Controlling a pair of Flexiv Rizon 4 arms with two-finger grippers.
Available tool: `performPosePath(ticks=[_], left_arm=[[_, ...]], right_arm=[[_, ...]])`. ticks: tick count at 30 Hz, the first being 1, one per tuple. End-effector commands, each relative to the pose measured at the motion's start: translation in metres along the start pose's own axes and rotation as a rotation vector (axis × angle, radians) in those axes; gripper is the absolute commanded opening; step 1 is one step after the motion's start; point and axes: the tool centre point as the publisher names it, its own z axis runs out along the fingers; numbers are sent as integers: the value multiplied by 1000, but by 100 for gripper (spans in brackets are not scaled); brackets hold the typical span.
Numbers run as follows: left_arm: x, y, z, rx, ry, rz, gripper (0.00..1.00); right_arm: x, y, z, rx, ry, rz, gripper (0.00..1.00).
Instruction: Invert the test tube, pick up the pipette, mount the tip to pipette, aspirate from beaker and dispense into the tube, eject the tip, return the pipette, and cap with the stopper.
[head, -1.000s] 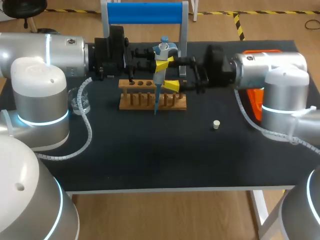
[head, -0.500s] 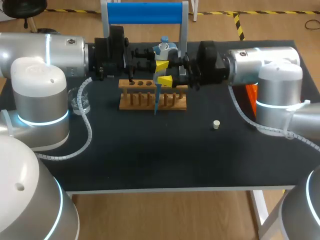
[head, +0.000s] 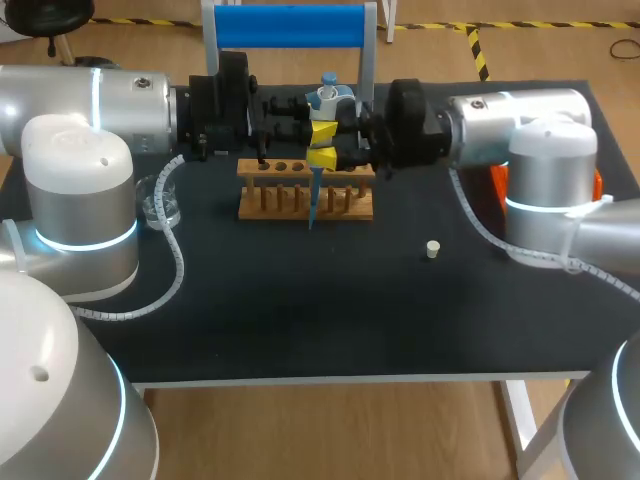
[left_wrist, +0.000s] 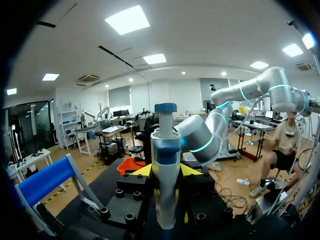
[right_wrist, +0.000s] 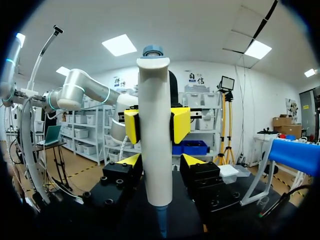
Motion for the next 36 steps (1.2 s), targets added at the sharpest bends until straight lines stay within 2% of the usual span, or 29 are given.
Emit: performPosePath(ticks=[1,3,4,7,8,29,30,31,32,36], left_arm=[[0,-1,1,-2,-1,0,0],[0,-1,1,-2,-1,0,0],[0,-1,1,-2,-1,0,0],[0,-1,1,-2,-1,0,0],[0,-1,1,-2,-1,0,0],[0,-1,1,-2,-1,0,0],[0,-1,1,-2,-1,0,7],[0,-1,1,-2,-1,0,68],[0,-1,1,-2,-1,0,100],[0,-1,1,-2,-1,0,100]], right_arm=[[-2,-1,1,0,8,-1,46],[-2,-1,1,0,9,-1,42],[-1,-1,1,0,10,-1,35],[0,0,2,-1,12,-4,5],[0,0,2,-2,13,-5,0],[4,2,-4,2,33,-2,0],[4,2,-4,4,34,-1,0],[5,2,-4,7,35,1,0],[5,1,-5,10,37,4,0],[5,2,-10,21,37,10,0]])
